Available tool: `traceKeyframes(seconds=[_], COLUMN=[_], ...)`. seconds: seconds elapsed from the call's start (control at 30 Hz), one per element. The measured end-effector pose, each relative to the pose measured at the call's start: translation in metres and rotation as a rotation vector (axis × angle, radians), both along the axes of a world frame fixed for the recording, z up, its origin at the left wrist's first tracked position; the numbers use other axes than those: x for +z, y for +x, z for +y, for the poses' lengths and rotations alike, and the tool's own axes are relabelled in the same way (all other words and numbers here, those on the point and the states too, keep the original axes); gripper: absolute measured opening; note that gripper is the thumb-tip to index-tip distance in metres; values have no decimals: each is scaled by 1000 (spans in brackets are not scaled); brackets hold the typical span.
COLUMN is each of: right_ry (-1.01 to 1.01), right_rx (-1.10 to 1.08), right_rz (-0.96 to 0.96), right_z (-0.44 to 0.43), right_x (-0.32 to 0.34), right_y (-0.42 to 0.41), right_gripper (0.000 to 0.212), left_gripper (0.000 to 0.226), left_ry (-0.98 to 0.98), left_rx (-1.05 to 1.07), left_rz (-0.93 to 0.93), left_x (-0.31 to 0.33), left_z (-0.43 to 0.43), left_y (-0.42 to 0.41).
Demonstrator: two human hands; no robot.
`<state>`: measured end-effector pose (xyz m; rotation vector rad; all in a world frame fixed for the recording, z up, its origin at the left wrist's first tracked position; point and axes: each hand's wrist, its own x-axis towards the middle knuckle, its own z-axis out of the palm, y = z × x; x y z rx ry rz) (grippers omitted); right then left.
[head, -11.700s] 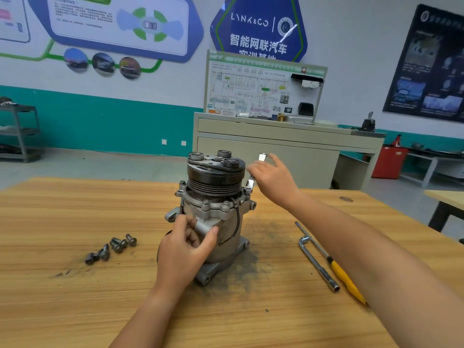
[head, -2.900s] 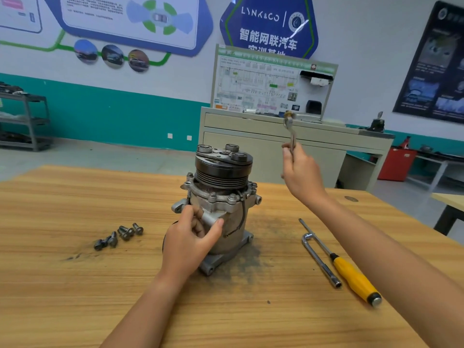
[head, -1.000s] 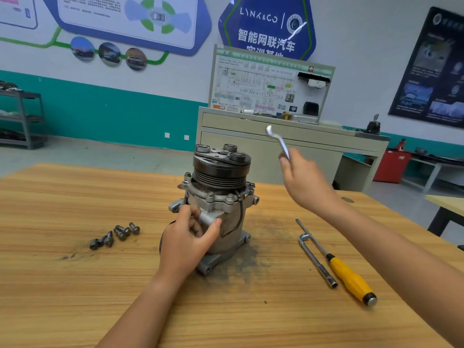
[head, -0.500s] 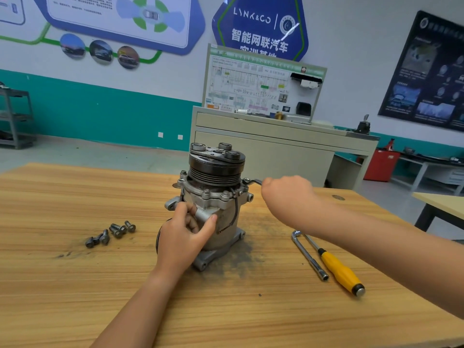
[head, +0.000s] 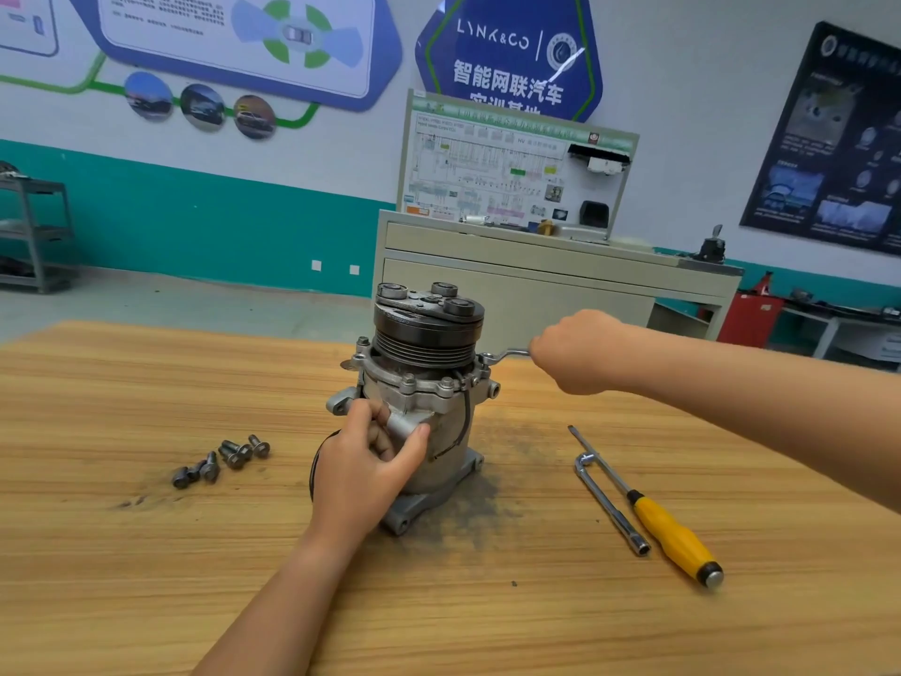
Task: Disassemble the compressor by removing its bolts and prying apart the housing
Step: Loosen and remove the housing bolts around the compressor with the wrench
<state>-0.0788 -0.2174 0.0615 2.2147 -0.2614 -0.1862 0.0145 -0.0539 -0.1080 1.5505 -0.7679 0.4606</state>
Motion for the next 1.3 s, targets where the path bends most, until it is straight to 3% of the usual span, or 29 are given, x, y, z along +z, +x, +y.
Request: traceKeyframes(seconds=[0.2,0.43,0.57,0.67,0.73,0.83,0.97,1.2,1.3], right_ry=[73,265,280,482,642,741,731,622,459], right_rx=[72,410,424,352,273,157,23,-49,-33], right_rz=[-197,-496,-598,-888,-959,-832,-604,-505,-435], right_z=[-29,-53,-56,-59,-56,-43,-21,3,21], right_x=[-13,-43,-43,-36,-29,-23,-28,-31,-25], right_y=[38,73,64,35,15,-7,-23,-18,-17], right_gripper=[23,33,26,27,27,27,24,23,15], left_gripper=[28,29,26,27,27,25,23,26,25], left_ry=[14,14,5,-5,-10,-23,0,2,-10], left_rx=[10,-10,-16,-5,3,8,-6,-46,-49], left_rz=[-5,-7,-18,-14,-10,-7,-5,-16,-22], left_x=[1,-1,-2,-1,0,0,0,1,0], left_z=[0,1,1,0,0,0,2,4,5], left_y=[0,2,2,1,-1,-3,-3,-1,-2])
